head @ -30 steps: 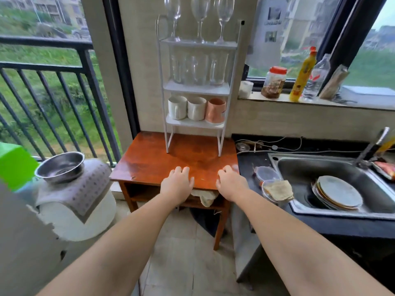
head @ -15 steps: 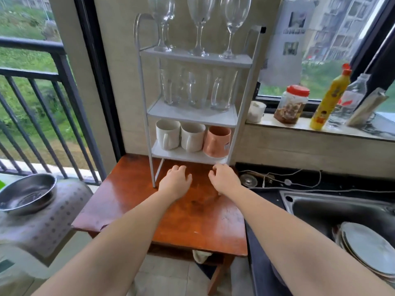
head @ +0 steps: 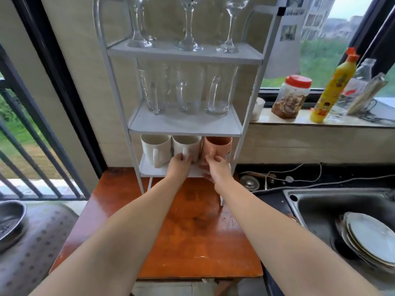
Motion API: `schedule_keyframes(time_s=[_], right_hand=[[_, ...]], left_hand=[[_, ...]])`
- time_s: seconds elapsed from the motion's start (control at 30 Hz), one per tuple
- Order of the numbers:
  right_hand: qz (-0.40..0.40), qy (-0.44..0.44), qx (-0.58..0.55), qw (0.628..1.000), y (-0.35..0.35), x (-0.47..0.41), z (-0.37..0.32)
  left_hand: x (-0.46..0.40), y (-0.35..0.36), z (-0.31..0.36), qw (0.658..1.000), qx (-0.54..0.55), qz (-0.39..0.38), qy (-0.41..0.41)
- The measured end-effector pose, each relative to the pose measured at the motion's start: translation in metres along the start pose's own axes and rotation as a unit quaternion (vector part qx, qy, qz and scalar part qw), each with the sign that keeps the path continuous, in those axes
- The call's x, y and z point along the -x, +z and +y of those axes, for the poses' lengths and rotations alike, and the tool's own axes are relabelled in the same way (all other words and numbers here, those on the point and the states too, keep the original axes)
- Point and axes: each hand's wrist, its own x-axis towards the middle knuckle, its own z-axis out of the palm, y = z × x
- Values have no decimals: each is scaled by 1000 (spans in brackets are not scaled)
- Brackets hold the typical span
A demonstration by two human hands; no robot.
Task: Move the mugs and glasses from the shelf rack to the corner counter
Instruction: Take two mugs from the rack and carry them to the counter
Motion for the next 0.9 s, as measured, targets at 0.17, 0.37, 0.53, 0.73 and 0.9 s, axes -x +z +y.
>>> schedule_keyframes(time_s=[0.17,0.37,0.53,0.73,0.9], right_hand=[[11,-10,16,1000,3,-4,-1],[17,-11,44,999,-4,7,2],[-5,-34,63,997,-15,24,4],[-42,-55,72,995,-32,48,12],[-45,-72,82,993,-42,75,21]], left_hand=[[0,2,-2,998,62,-4,-20],[15,-3,-6,999,35,-7,-8],[41,-9,-3,1000,19,-6,0],[81,-17,-9,998,48,4,27],[107,-20,-24,997,79,19,5]])
